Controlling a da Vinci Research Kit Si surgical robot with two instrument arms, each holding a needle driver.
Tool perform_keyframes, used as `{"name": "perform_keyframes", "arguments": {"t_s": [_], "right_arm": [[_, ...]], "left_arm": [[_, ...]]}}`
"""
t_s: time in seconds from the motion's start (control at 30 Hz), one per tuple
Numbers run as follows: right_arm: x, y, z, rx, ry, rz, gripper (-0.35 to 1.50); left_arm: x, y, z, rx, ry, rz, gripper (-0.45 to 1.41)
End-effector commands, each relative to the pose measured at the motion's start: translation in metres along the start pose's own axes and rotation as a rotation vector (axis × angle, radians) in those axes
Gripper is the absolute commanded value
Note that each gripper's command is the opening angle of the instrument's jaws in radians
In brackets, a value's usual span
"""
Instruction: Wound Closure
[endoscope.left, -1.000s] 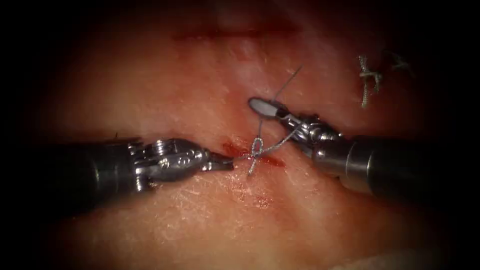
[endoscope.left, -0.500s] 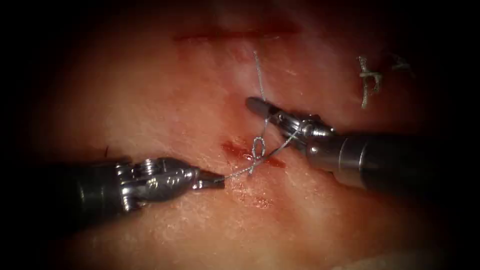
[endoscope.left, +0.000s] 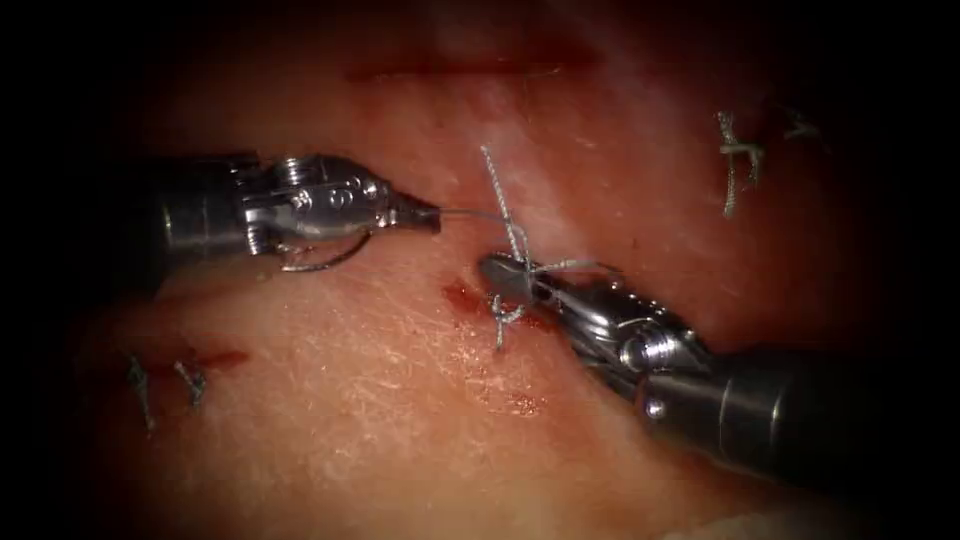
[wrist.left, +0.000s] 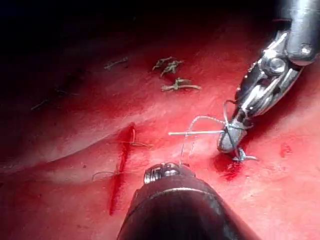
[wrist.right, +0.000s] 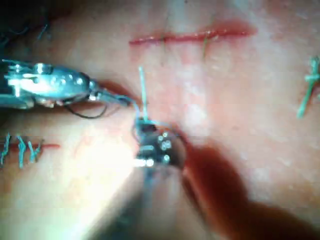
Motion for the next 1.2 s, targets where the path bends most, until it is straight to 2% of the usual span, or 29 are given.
{"name": "perform_keyframes", "arguments": {"t_s": [0.03,0.17,0.2,0.37,0.47,0.63,0.83,1.2], "right_arm": [[-0.0010,-0.0005,0.0006,0.004,-0.003,-0.001,-0.35],[-0.0019,-0.0004,0.0005,0.000,0.004,-0.014,-0.35],[-0.0028,-0.0002,0.0006,0.002,-0.002,-0.021,-0.35],[-0.0042,-0.0002,0.0007,0.020,-0.014,-0.050,-0.35],[-0.0064,0.0000,0.0006,0.119,-0.087,-0.212,-0.35],[-0.0096,0.0004,-0.0001,0.174,-0.159,-0.440,-0.35],[-0.0097,0.0000,-0.0018,0.171,-0.143,-0.586,-0.35],[-0.0103,-0.0004,-0.0019,0.178,-0.141,-0.620,-0.35]], "left_arm": [[0.0004,-0.0015,0.0007,0.003,-0.004,-0.003,-0.45],[0.0010,-0.0063,0.0013,0.017,-0.019,-0.013,-0.45],[0.0017,-0.0092,0.0019,0.025,-0.024,-0.022,-0.45],[0.0030,-0.0120,0.0032,0.039,-0.035,-0.036,-0.45],[0.0042,-0.0136,0.0043,0.048,-0.039,-0.050,-0.45],[0.0066,-0.0153,0.0062,0.050,-0.037,-0.067,-0.45],[0.0089,-0.0172,0.0072,0.048,-0.038,-0.063,-0.45],[0.0126,-0.0217,0.0067,0.092,0.006,-0.050,-0.45]]}}
